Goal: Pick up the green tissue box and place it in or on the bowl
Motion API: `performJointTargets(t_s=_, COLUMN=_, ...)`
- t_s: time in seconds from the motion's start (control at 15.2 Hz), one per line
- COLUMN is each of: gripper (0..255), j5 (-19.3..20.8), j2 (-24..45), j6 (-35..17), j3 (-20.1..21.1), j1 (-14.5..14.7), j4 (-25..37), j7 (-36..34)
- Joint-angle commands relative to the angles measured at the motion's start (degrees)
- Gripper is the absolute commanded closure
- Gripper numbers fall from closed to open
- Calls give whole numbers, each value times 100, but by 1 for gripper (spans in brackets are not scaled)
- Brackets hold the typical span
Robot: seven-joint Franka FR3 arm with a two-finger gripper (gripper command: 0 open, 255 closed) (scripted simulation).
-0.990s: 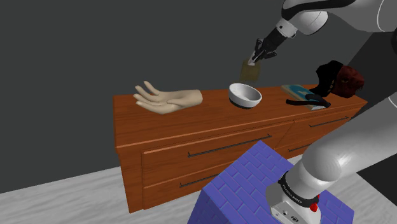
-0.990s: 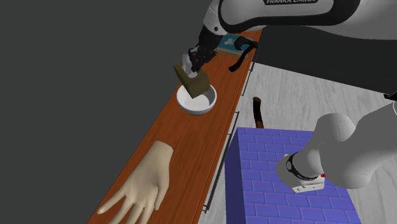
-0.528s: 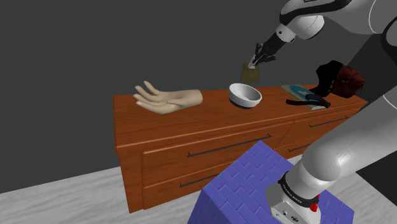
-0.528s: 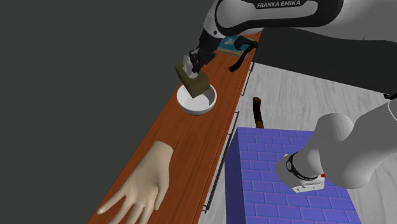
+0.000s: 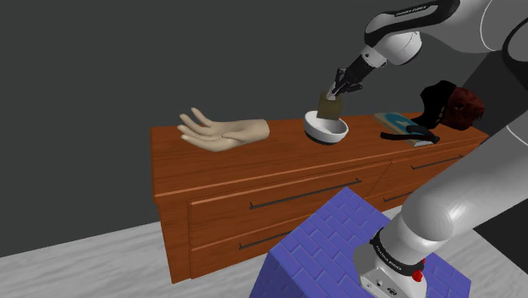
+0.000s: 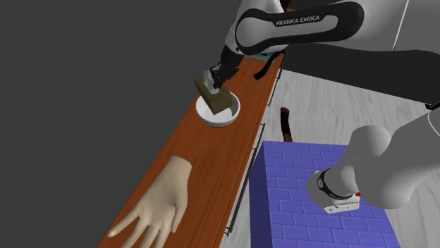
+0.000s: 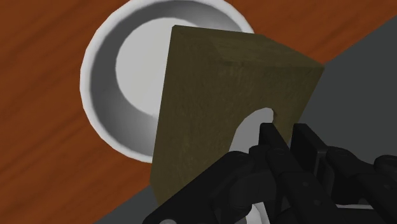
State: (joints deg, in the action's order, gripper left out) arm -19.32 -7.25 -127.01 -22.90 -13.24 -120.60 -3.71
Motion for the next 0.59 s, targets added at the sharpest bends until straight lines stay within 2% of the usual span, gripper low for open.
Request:
performJointTargets(t_s=0.0, gripper=255, j5=-67, j2=55, j6=-139, j3=-13, j1=6, j4=-99, j7=85)
performJointTargets(t_s=0.53, gripper=255, j5=-331, j2=260, j6=-616, j3=-37, j1=36, j4=-435, j7=385)
